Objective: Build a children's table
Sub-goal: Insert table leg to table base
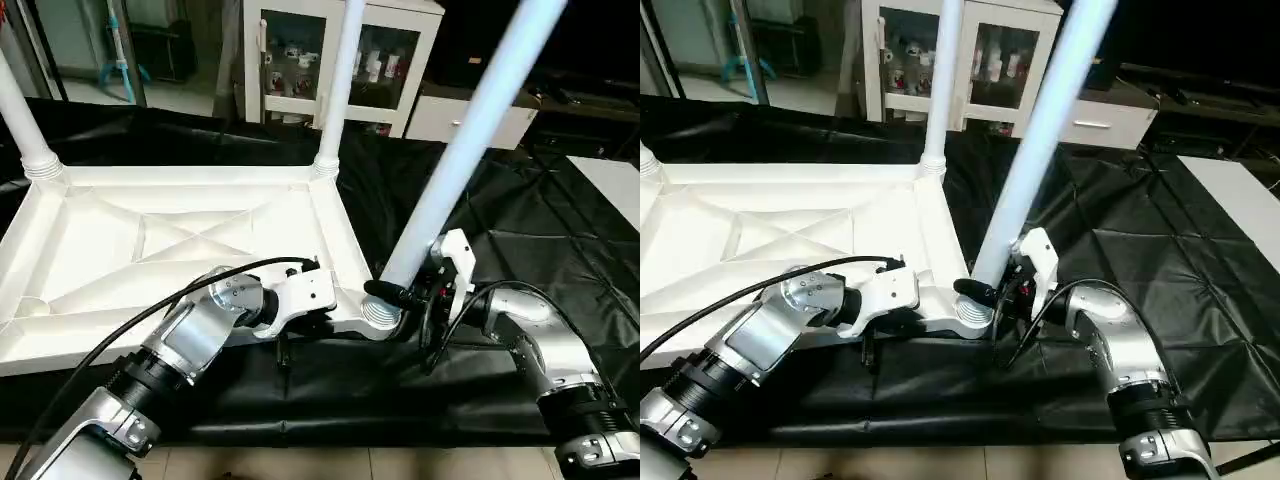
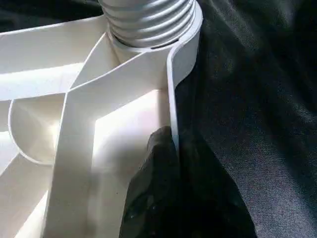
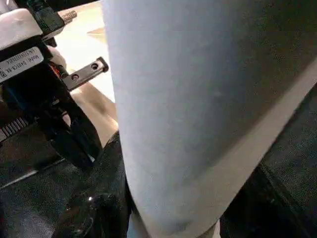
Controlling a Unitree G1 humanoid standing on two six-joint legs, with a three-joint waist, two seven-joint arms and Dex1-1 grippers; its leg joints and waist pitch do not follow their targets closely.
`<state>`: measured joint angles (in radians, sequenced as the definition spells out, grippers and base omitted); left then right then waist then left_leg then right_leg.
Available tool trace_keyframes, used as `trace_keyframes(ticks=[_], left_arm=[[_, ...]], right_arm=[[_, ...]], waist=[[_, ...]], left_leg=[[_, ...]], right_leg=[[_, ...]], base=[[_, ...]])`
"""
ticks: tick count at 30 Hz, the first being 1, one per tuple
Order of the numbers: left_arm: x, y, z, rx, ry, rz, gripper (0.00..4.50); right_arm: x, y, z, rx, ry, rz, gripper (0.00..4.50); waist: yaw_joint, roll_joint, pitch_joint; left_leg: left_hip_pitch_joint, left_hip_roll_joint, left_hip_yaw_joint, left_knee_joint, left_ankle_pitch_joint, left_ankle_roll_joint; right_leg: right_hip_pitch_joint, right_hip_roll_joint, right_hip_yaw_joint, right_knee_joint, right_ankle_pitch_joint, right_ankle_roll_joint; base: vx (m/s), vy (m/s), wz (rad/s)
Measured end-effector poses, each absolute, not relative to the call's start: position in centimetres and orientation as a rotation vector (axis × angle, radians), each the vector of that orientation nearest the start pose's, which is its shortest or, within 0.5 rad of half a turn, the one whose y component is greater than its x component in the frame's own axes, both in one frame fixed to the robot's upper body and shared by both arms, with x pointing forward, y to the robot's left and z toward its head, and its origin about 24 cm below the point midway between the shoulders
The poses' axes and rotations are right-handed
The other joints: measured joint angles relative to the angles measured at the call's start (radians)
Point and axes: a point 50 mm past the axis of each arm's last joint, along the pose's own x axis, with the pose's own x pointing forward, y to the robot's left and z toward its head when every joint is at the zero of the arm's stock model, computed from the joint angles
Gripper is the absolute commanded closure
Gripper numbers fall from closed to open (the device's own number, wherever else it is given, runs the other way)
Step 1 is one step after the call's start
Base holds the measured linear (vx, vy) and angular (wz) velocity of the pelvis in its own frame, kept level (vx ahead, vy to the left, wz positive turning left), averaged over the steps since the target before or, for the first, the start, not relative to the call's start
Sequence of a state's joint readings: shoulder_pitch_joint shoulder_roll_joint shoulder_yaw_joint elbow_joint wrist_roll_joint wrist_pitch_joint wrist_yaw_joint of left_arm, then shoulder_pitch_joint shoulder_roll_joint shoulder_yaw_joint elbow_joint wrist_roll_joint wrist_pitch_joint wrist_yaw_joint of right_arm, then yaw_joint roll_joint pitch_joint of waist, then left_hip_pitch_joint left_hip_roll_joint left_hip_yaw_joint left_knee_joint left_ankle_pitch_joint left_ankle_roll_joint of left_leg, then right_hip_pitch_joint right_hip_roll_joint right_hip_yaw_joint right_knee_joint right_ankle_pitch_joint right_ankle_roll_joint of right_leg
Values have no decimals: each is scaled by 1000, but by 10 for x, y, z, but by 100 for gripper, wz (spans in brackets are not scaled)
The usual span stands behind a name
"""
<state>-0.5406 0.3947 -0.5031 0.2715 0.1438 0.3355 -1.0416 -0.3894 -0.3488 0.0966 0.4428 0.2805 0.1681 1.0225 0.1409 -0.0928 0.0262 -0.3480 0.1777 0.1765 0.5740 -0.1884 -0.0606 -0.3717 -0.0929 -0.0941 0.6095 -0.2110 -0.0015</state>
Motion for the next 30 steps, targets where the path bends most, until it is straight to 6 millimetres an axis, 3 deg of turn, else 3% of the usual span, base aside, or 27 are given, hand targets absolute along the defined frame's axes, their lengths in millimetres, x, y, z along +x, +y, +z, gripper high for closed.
trace_keyframes(ticks=[6,11,22,30], left_arm=[[296,98,50,677,528,-1294,450],[296,99,46,675,543,-1287,450],[299,103,45,676,545,-1241,450],[300,102,46,678,539,-1237,450]], right_arm=[[297,-155,40,-13,267,1051,262],[296,-152,35,-29,263,1040,262],[303,-145,31,37,224,931,262],[306,-148,28,157,250,874,262]], waist=[[-1,-5,-5],[-5,-5,-5],[-32,-8,-7],[-39,-5,-4]], left_leg=[[2,0,0,-1,0,0],[16,-1,0,-7,-1,-1],[16,-2,-2,-12,-1,-1],[13,-6,-3,-14,-1,0]], right_leg=[[2,0,0,0,0,1],[10,0,-1,-10,-2,2],[9,0,-1,-19,-1,2],[10,0,0,-35,-1,2]], base=[[0,0,0],[0,0,0],[0,0,0],[0,0,0]])
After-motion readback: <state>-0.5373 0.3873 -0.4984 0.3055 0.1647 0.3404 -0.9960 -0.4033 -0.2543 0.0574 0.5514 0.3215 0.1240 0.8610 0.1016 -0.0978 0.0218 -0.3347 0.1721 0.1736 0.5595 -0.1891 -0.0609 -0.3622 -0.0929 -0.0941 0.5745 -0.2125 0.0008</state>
